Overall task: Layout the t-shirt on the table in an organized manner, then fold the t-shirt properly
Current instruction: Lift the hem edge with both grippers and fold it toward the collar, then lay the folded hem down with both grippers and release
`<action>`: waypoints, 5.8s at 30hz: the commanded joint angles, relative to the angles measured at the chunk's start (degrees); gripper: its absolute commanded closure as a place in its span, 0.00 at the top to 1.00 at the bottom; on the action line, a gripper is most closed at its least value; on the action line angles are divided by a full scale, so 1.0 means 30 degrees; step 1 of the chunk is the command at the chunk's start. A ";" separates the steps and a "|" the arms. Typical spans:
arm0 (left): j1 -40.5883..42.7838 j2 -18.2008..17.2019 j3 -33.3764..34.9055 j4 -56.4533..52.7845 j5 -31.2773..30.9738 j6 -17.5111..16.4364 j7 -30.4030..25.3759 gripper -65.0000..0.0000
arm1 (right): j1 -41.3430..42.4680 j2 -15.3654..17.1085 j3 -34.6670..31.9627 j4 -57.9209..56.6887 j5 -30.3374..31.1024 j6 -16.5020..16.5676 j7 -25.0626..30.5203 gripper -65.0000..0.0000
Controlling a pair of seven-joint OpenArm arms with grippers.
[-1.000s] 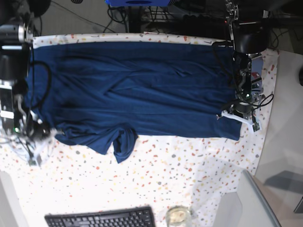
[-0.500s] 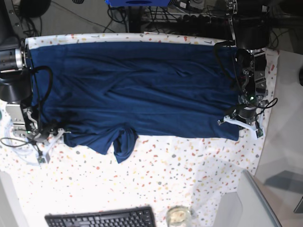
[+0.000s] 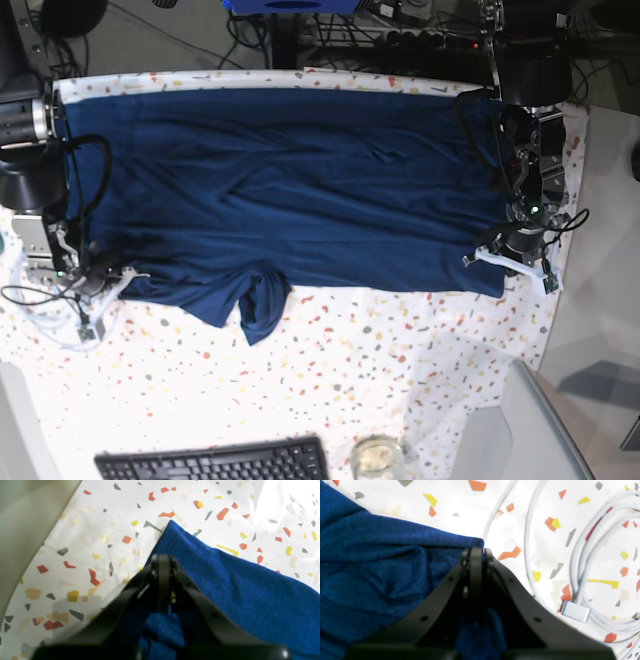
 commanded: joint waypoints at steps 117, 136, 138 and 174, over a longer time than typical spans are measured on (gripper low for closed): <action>-0.5633 -0.0968 0.2292 -0.4576 -0.0004 -0.2594 -0.1238 0.00 | -0.2370 0.1711 0.4913 0.7439 -0.0156 0.3681 -0.0200 0.00; 0.0989 -0.0939 -0.1107 0.4537 -0.0033 -0.2711 0.4798 0.00 | -0.7058 0.2883 0.5060 1.1072 -0.0156 0.4472 -0.1489 0.00; 0.1517 -0.0968 -0.1371 0.5329 -0.0033 -0.2711 0.5296 0.00 | -0.7176 0.2942 0.5060 1.1160 -0.0127 0.4472 -0.2076 0.00; 0.7758 0.0262 -0.3159 1.0955 0.0084 -0.2682 0.5326 0.00 | -1.3974 0.1242 0.8811 1.8662 -0.0127 0.4384 -0.6149 0.00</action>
